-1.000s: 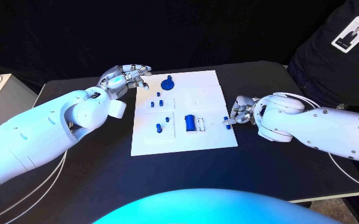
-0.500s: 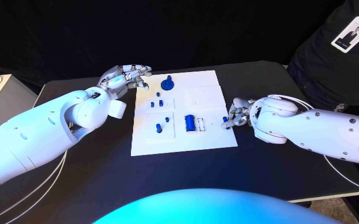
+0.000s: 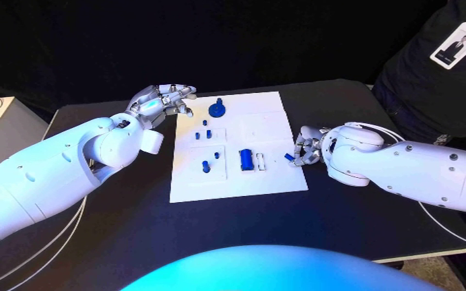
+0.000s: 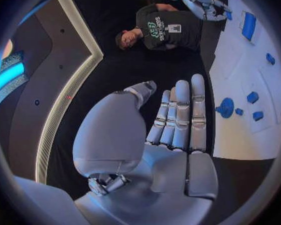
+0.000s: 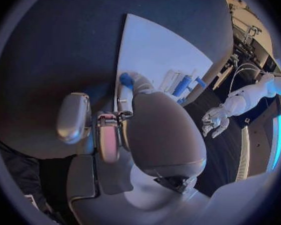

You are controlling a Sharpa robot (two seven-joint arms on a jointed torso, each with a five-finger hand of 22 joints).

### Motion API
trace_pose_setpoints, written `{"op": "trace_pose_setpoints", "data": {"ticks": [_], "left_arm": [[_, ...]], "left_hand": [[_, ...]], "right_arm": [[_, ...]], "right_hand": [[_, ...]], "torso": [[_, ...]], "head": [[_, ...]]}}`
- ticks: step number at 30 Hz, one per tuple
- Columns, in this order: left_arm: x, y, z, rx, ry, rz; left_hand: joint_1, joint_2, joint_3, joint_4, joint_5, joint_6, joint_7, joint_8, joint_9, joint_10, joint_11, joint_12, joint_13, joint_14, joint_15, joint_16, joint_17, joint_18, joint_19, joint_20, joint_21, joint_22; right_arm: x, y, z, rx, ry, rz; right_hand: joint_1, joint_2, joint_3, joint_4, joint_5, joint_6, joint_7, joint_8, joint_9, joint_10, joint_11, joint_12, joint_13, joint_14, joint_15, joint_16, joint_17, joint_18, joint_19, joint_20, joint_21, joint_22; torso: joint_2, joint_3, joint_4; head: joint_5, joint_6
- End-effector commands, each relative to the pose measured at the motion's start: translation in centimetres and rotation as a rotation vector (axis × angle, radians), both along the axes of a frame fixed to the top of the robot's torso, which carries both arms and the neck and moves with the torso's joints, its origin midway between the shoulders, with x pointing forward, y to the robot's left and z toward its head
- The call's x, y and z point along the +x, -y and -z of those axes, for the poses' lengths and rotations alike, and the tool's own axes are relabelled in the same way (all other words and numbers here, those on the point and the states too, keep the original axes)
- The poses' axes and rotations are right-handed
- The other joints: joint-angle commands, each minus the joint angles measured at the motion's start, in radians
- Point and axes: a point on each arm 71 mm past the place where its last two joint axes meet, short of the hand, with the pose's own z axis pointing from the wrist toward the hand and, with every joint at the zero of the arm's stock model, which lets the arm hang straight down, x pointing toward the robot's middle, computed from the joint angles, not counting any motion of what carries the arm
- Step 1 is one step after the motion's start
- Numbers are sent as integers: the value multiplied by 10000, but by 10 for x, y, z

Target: Assemble the parts on the task board

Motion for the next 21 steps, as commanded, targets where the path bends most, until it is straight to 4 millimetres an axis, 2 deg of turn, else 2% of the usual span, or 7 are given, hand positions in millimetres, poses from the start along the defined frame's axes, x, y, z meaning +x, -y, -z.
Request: {"op": "trace_pose_setpoints", "data": {"ticks": [1,4,5,9,11,13,21], "left_arm": [[-1,2,-1,-75,60,168],[-1,2,-1,-71,56,168],[-1,2,-1,-70,54,168],[-1,2,-1,-69,47,184],[-1,2,-1,-70,40,195],[-1,2,-1,-69,35,202],[-1,2,-1,-65,17,211]], "left_hand": [[3,70,-7,73,14,-83,-17,34,8,-84,-15,36,-15,-30,8,29,16,51,63,-4,-56,-14],[3,70,-7,73,14,-83,-17,34,8,-84,-15,36,-15,-30,8,29,16,51,63,-4,-56,-14],[3,70,-7,73,14,-83,-17,34,8,-84,-15,36,-15,-30,8,29,16,51,63,-4,-56,-14],[1,70,-11,82,14,-97,-12,28,5,-86,-13,39,-16,-30,8,30,16,51,65,-4,-60,-17],[-3,73,-14,92,14,-104,-8,26,4,-85,-11,41,-16,-30,9,31,16,51,67,-4,-63,-19],[-13,82,-18,110,15,-110,-5,25,2,-85,-9,44,-16,-30,11,31,16,51,70,-3,-67,-22],[-36,110,-24,157,17,-116,-2,27,1,-85,-6,53,-17,-28,16,34,17,49,76,0,-78,-30]], "right_arm": [[-3,4,7,-401,-138,9],[-3,3,7,-332,-68,-35],[-3,2,6,-287,-35,-61],[-6,-3,4,-4,57,-96],[-8,-5,3,180,77,-86],[-10,-7,1,374,98,-63],[-12,-17,-11,1162,91,70]], "right_hand": [[138,-176,1302,-756,183,-11,-24,-69,-99,642,-36,-67,2106,1050,-57,19,2508,-36,12,-40,-45,692],[124,-433,1961,-785,381,-4,-2,-73,-90,637,-15,-73,2105,1054,-38,29,2526,-37,14,-27,-53,723],[17,-594,2363,-808,571,-19,16,-61,-59,636,-4,-74,2106,1056,-27,32,2533,-35,12,-21,-77,739],[-162,-801,2896,-911,909,-36,18,-1,32,644,-1,-63,2114,1058,-26,37,2543,-39,24,-16,-59,782],[-373,-929,3231,-990,1305,-68,11,81,146,662,-7,-36,2130,1062,-32,47,2562,-45,40,-20,-20,824],[-527,-1000,3423,-1054,1531,-93,-1,154,242,675,-18,-15,2143,1066,-40,54,2576,-51,54,-26,16,856],[-858,-1086,3687,-1101,1781,-142,-20,270,397,707,-36,37,2174,1077,-55,78,2622,-66,85,-38,107,919]], "torso": [[5,-4,4],[7,-5,9],[7,-4,7],[11,-4,4],[7,-3,6],[4,-3,8],[6,-4,1]], "head": [[-7,1],[-9,1],[-6,1],[11,1],[15,1],[21,1],[30,1]]}}
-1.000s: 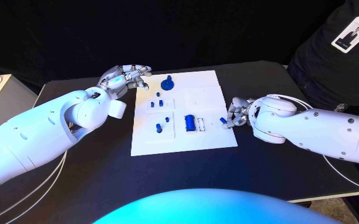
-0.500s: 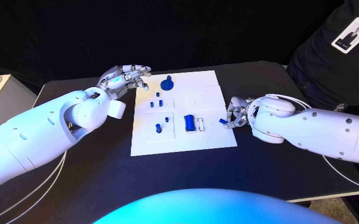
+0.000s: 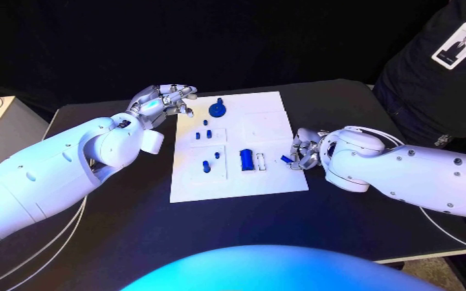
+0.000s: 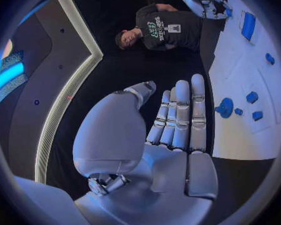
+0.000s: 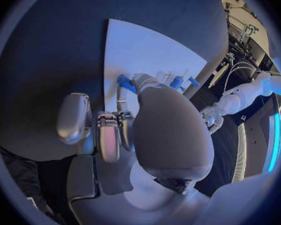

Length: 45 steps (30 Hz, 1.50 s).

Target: Assemble the parts on the task board

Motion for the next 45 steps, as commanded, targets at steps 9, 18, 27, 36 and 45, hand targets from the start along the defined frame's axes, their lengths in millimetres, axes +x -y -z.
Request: {"op": "trace_pose_setpoints", "data": {"ticks": [9,18,27,36,45], "left_arm": [[0,3,-1,-84,32,211],[-1,5,0,-47,6,290],[-1,6,0,0,5,327],[-1,6,1,6,-2,355],[-1,6,1,15,-11,378]], "left_hand": [[-7,81,2,74,17,-44,-4,28,2,-85,-6,53,-8,-28,16,34,17,50,76,0,-40,-12],[-7,81,2,74,17,-44,-4,28,2,-85,-6,53,-8,-28,16,34,17,50,76,0,-40,-12],[-7,81,2,74,17,-44,-4,28,2,-85,-6,53,-8,-28,16,34,17,50,76,0,-40,-12],[-7,81,2,74,17,-44,-4,28,2,-85,-6,53,-8,-28,16,34,17,50,76,0,-40,-12],[-7,81,2,74,17,-44,-4,28,2,-85,-6,53,-8,-28,16,34,17,50,76,0,-40,-12]], "right_arm": [[-2,-24,-12,1655,-566,468],[4,-43,-5,1977,-1092,618],[8,-50,3,1773,-1365,859],[6,-53,7,1589,-1621,802],[5,-54,10,1430,-1831,705]], "right_hand": [[-569,-43,1554,-1247,71,-29,-99,145,152,701,-39,40,2161,1077,-57,36,2624,-60,87,-41,4,933],[-985,-60,1636,-1141,-95,-24,-115,212,228,708,-52,47,2166,1078,-65,38,2629,-59,93,-45,-15,948],[-1631,44,1681,-983,-608,0,-109,232,247,736,-47,92,2193,1073,-63,27,2608,-58,106,-45,-51,963],[-1718,62,1689,-979,-626,16,-112,235,246,739,-48,95,2195,1073,-65,28,2609,-57,108,-46,-58,964],[-1843,38,1672,-978,-652,19,-109,230,241,726,-47,64,2176,1069,-64,18,2590,-49,100,-46,-121,948]], "torso": [[-4,-4,-7],[0,-11,0],[2,-6,-1],[-7,8,-15],[0,13,-11]], "head": [[12,1],[24,1],[57,1],[77,1],[82,1]]}}
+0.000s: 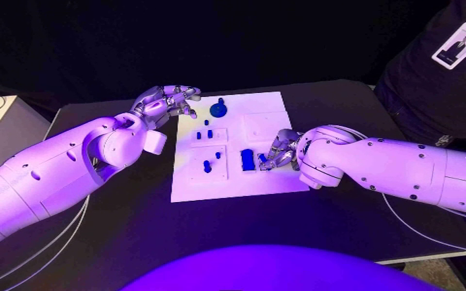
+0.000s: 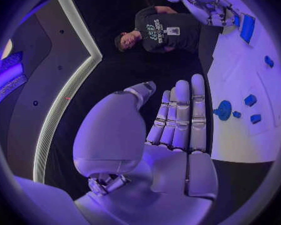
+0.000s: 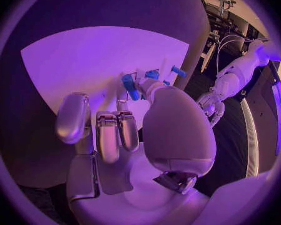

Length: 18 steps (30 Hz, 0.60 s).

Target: Assemble the parts on the task board

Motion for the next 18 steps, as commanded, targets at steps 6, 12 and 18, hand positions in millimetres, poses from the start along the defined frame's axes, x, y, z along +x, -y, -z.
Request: {"op": "trace_pose_setpoints", "data": {"ticks": [6,12,18], "left_arm": [[-1,3,-1,-62,54,209],[-1,2,-1,-58,50,213],[-1,2,-1,-55,44,220]], "left_hand": [[4,70,2,76,17,-45,-4,30,2,-85,-6,54,-10,-29,16,34,17,50,76,0,-40,-15],[8,84,-15,131,20,-58,-7,40,2,-101,-8,66,-15,-32,17,37,17,51,91,4,-69,-35],[9,85,-17,137,20,-59,-7,41,2,-103,-7,68,-16,-32,17,37,17,51,92,4,-72,-37]], "right_arm": [[0,-1,3,-211,-234,-98],[3,-1,4,-217,-127,-30],[6,-1,5,-202,-69,-12]], "right_hand": [[-167,-18,74,-21,-29,43,-61,25,-12,720,-45,-1,2167,1068,-62,19,2590,-47,97,-46,-63,940],[-483,-20,32,-1,-62,52,-48,17,-22,723,-33,5,2172,1069,-52,21,2595,-47,101,-40,-79,945],[-582,-18,21,1,-64,47,-42,10,-28,719,-27,-4,2166,1067,-49,17,2586,-46,100,-37,-93,944]], "torso": [[6,3,0],[8,1,10],[10,4,8]], "head": [[13,1],[3,1],[23,1]]}}
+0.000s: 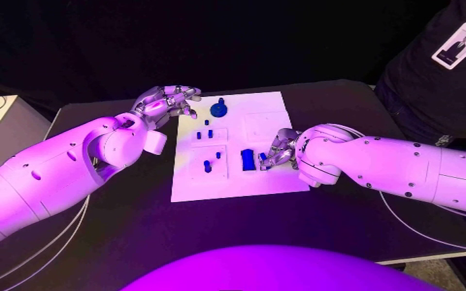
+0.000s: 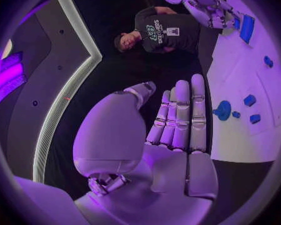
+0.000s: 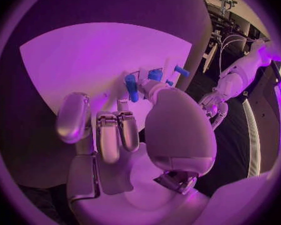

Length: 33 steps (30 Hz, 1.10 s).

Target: Assemble the parts on the task board

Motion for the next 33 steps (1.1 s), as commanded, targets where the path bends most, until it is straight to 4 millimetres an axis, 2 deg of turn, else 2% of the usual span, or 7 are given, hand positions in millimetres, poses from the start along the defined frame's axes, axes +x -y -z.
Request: {"op": "trace_pose_setpoints", "data": {"ticks": [1,16,29,33], "left_arm": [[-1,2,-1,-74,57,184],[-1,2,-1,-2,61,226],[-1,2,0,8,60,239],[-1,2,0,11,56,236]], "left_hand": [[9,85,-3,38,20,-59,-7,41,1,-67,29,68,-16,-32,18,37,9,51,92,4,-33,-10],[0,89,-14,65,19,-62,-5,45,1,-73,31,72,-18,-34,19,38,9,50,96,5,-44,-17],[0,89,-14,65,19,-62,-5,45,1,-73,31,72,-18,-34,19,38,9,50,96,5,-44,-17],[0,89,-14,65,19,-62,-5,45,1,-73,31,72,-18,-34,19,38,9,50,96,5,-44,-17]], "right_arm": [[0,-1,2,-55,-15,-95],[-2,-6,2,43,-61,-306],[-3,-6,2,32,-30,-289],[-3,-6,2,74,6,-297]], "right_hand": [[-126,-10,-24,44,-48,6,-3,34,-13,715,-26,-11,2162,1066,-48,15,2583,-44,99,-37,-57,943],[-379,-47,-91,38,-112,2,10,24,-23,712,-14,-17,2160,1065,-37,12,2577,-41,97,-27,-90,942],[-532,-43,-140,50,-172,10,15,23,-28,705,-9,-33,2150,1064,-32,10,2574,-37,95,-22,-121,938],[-698,-28,-231,38,-469,17,14,19,-36,704,-6,-34,2150,1064,-28,10,2575,-35,96,-15,-144,940]], "torso": [[5,3,4],[-2,0,-11],[-2,-5,1],[0,-8,2]], "head": [[6,1],[38,1],[24,1],[27,1]]}}
